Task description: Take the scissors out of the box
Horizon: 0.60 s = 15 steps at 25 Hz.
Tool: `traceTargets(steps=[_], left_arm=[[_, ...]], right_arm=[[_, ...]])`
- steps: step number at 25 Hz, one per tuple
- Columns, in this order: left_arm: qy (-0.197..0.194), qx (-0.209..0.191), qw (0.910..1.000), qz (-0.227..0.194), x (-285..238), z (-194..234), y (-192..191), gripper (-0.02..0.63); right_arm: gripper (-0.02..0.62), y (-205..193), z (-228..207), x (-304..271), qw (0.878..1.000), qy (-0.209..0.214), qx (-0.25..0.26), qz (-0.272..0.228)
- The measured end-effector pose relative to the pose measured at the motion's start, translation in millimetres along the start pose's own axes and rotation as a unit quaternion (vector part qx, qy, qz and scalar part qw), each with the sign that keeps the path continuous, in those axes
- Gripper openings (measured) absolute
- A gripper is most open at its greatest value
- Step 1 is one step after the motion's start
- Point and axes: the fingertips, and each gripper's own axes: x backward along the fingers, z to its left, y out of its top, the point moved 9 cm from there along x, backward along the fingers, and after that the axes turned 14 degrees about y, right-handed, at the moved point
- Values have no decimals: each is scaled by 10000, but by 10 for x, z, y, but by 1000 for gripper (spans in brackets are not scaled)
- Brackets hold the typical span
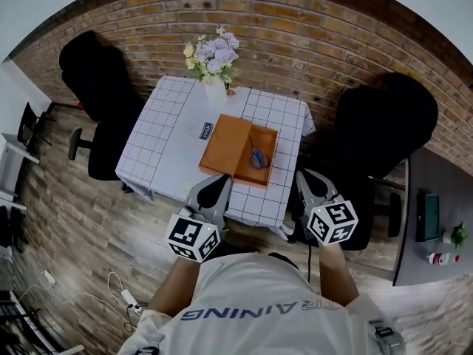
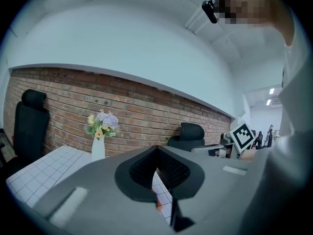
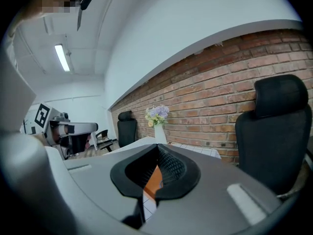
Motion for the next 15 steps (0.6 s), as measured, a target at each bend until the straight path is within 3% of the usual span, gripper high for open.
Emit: traceTargets(steps=[8,15], left_arm=[[-668,-50,9974,258,-794,569,202,3],[-1120,-30,9918,621,-1339,1229,172,3]], right_arm=[[17,214,-177,-711,9985,-489,-166,194],[17,121,-223,-1403,9931,-938,-510,482]])
